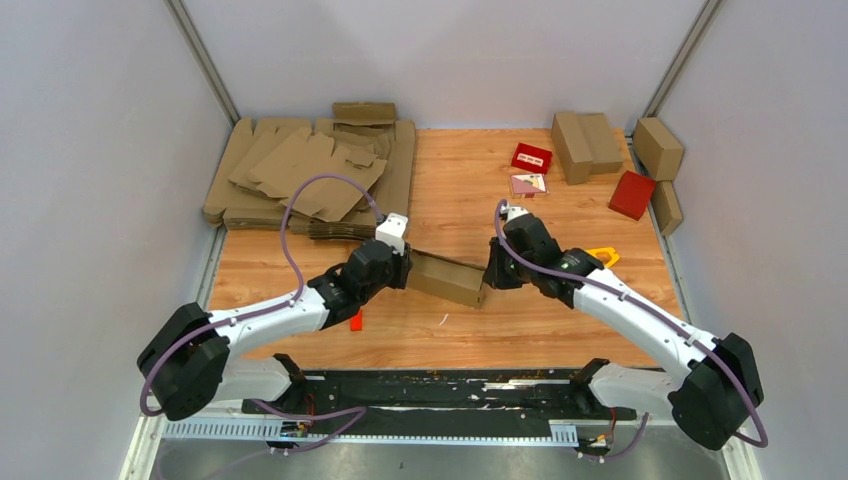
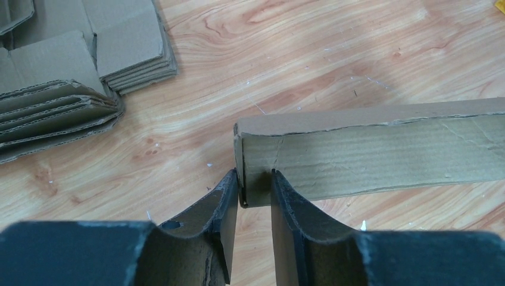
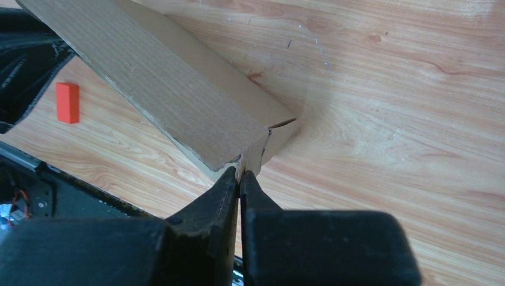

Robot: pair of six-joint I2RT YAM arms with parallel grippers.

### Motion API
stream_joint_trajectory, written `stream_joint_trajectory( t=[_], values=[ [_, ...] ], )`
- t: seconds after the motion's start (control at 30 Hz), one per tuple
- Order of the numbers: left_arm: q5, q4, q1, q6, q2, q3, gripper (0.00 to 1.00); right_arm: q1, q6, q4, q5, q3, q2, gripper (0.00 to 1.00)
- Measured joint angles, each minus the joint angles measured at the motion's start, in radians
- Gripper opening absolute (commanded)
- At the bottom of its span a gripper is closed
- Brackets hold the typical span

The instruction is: Fold the paper box

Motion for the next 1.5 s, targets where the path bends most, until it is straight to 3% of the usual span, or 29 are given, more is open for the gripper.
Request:
stream_joint_trajectory(
  t=[0.6,0.97,1.5],
  values=[
    [-0.008,0.007,-0.001,0.026,0.003,0.000,0.31,-0.053,0.156,-0.122,-0.063,0.112,0.090,0.06],
    [-0.027,0.011,-0.016,0.043,0.012,0.005,0.30,-0.130,0.238,-0.122,-0.172,0.112,0.098,0.04],
    [-0.042,0.010,-0.015,0.045,0.019,0.010,0.29,-0.138,0.327,-0.040,-0.200,0.062,0.118,0.00]
  ],
)
